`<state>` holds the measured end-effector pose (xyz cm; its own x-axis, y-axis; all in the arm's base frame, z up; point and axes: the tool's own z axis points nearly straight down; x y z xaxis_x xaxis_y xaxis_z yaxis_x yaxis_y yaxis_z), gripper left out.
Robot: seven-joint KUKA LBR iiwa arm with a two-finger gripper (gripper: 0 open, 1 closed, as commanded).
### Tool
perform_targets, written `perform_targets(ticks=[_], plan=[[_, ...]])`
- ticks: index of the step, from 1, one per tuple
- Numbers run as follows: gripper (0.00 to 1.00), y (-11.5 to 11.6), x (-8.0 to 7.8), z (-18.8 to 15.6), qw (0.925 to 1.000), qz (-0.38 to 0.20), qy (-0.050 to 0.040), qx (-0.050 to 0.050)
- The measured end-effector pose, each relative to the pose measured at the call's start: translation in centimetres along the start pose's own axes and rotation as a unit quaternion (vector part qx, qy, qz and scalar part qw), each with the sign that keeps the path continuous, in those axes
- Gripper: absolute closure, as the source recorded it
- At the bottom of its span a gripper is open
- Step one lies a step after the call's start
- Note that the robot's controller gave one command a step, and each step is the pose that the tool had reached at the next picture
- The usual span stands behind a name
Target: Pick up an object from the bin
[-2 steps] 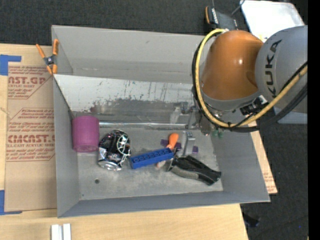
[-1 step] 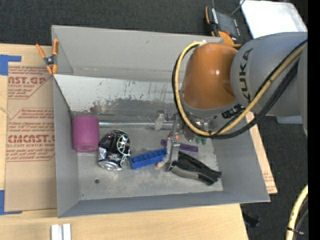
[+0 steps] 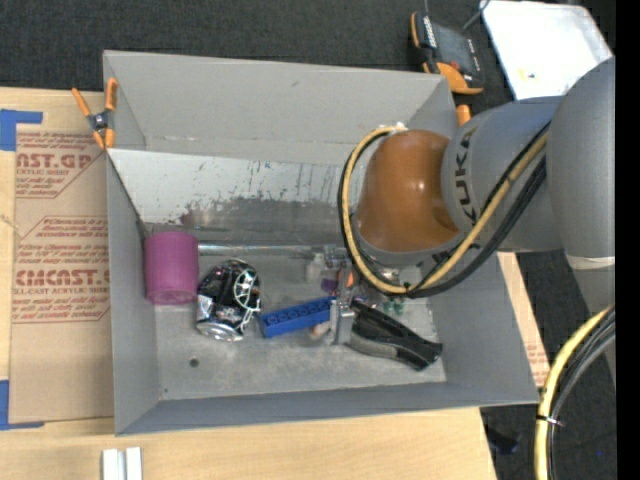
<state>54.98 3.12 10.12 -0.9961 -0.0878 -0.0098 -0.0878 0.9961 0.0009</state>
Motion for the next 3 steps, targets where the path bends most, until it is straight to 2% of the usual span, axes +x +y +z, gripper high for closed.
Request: perform_targets(ticks=[1, 2, 3], plan=[[0.0, 1.7, -0.6, 2.0, 0.9998, -0.022, -0.0002, 0.0], [1.0, -0.5, 0.2, 3.1, 0.9998, 0.019, 0.0028, 0.0], [1.0, -0.5, 0.2, 3.1, 0.9998, 0.019, 0.0028, 0.0]])
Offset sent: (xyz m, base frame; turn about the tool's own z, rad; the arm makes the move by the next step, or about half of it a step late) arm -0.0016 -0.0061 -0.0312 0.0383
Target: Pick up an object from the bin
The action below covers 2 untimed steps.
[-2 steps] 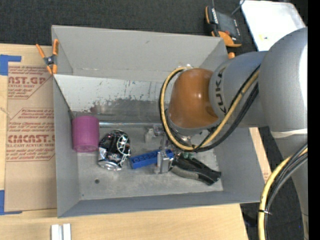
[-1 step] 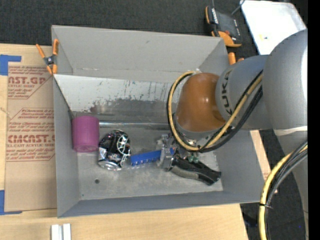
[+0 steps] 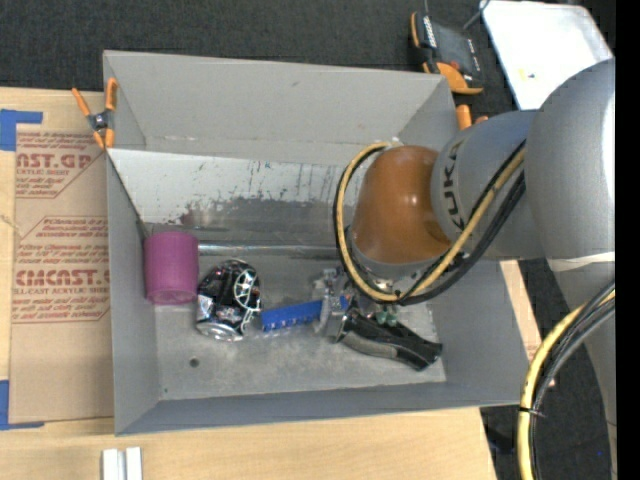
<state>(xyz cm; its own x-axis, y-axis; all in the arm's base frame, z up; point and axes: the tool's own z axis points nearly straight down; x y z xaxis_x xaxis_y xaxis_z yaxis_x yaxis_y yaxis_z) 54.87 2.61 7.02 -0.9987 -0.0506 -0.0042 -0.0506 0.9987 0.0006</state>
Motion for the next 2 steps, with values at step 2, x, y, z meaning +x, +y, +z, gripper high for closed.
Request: perform_targets(ticks=[2], plan=[[1.0, 0.1, -0.92, 0.0, 1.0, -0.001, -0.0006, 0.0]])
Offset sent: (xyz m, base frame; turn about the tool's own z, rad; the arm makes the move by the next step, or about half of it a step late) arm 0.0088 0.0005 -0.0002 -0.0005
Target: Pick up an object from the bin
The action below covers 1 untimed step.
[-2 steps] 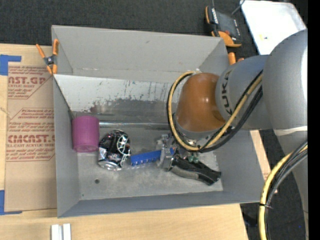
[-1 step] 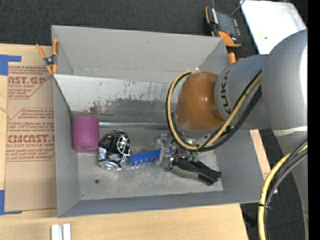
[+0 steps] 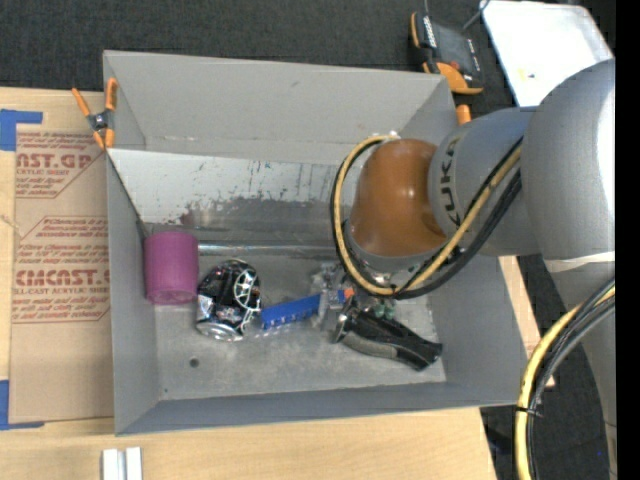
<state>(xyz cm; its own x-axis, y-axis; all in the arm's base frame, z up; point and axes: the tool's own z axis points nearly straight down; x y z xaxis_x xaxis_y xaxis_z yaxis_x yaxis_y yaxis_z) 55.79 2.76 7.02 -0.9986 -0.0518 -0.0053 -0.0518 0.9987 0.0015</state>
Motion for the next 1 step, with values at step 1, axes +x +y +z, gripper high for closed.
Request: perform_targets(ticks=[1], plan=[[1.0, 0.0, -0.01, 0.0, 1.0, 0.0, -0.0001, 0.0]])
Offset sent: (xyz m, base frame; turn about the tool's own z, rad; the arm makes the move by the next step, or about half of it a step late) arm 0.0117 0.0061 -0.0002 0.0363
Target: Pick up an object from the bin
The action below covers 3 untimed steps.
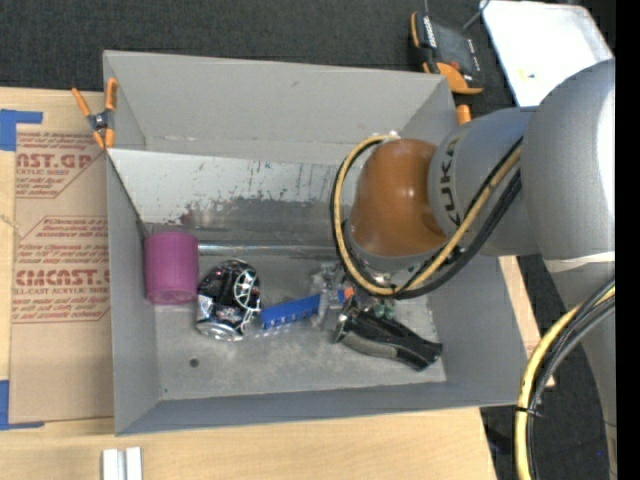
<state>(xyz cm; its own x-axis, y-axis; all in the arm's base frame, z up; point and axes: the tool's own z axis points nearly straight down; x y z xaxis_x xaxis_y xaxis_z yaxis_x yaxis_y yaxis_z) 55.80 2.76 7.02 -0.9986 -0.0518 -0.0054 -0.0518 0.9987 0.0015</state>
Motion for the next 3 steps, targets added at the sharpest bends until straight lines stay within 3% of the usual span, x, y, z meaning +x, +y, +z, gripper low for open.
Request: perform_targets(ticks=[3], plan=[[1.0, 1.11, -1.41, -0.02, 0.9998, 0.021, -0.001, 0.0]])
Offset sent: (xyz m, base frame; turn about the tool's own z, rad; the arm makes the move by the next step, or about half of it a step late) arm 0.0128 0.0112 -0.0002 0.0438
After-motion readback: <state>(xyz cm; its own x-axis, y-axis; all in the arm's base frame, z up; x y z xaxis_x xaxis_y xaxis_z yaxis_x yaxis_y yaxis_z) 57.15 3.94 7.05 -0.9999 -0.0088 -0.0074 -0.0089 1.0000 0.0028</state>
